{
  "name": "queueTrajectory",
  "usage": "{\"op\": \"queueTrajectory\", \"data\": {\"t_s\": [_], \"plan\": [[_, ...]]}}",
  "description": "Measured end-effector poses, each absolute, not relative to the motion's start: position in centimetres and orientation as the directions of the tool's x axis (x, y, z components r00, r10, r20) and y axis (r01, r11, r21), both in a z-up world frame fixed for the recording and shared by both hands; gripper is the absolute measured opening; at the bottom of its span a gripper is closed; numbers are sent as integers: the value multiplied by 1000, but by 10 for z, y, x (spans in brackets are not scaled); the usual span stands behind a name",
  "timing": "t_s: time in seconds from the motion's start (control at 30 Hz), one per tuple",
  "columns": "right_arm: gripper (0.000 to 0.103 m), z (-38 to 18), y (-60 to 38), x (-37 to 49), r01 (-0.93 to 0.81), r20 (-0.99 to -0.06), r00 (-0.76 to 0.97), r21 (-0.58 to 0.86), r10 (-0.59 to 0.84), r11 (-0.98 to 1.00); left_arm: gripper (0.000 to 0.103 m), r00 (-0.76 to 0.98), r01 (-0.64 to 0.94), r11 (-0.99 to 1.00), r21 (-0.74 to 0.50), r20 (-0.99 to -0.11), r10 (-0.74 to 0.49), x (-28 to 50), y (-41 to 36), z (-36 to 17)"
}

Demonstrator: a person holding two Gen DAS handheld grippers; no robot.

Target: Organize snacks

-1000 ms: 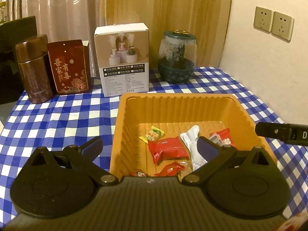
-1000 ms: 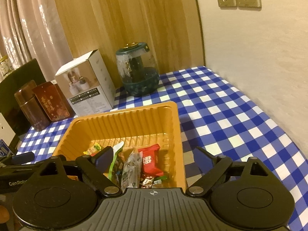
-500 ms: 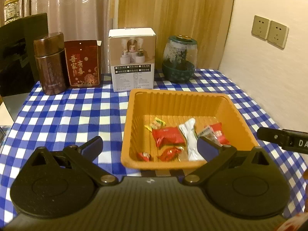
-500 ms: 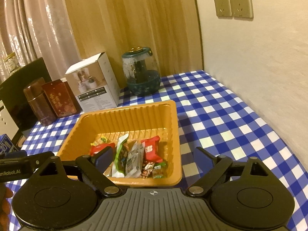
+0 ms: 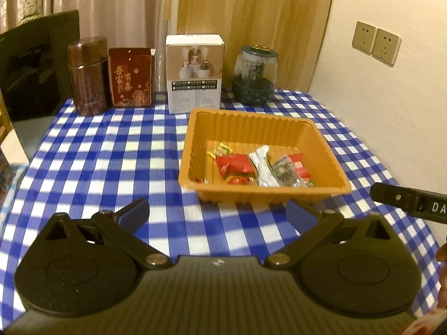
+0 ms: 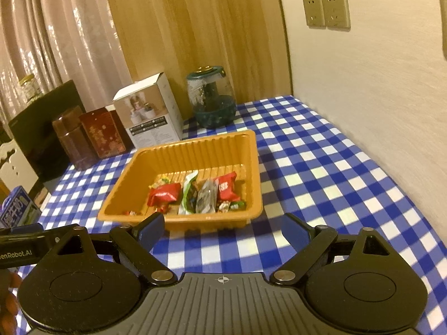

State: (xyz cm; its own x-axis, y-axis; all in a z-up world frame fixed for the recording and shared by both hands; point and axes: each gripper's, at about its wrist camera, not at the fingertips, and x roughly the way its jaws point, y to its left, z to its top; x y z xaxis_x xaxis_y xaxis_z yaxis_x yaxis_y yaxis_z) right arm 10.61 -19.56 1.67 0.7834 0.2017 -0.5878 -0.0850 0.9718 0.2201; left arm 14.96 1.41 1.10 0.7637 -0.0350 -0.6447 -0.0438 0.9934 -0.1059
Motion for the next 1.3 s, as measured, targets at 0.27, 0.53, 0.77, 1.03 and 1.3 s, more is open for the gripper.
{"op": "queueTrajectory", "data": {"t_s": [0.27, 0.53, 0.77, 1.03, 1.3], "plan": [[90, 29, -196, 65, -99, -604, 768, 215, 212, 972, 103, 747, -59, 993, -99, -664, -22, 103, 5, 22], [90, 46, -189, 21, -114, -604, 769, 198, 212, 974, 103, 761, -83, 993, -79, -649, 12, 53, -6, 42], [90, 57, -184, -20, -125, -610, 767, 166, 201, 978, 103, 773, -88, 994, -57, -634, 32, 16, -14, 58], [90, 71, -188, -58, -122, -612, 765, 166, 199, 979, 103, 780, -89, 995, -38, -624, 46, -15, -23, 66], [90, 82, -191, -90, -106, -612, 771, 149, 176, 983, 103, 786, -49, 998, -34, -618, 17, -42, -41, 77]]}}
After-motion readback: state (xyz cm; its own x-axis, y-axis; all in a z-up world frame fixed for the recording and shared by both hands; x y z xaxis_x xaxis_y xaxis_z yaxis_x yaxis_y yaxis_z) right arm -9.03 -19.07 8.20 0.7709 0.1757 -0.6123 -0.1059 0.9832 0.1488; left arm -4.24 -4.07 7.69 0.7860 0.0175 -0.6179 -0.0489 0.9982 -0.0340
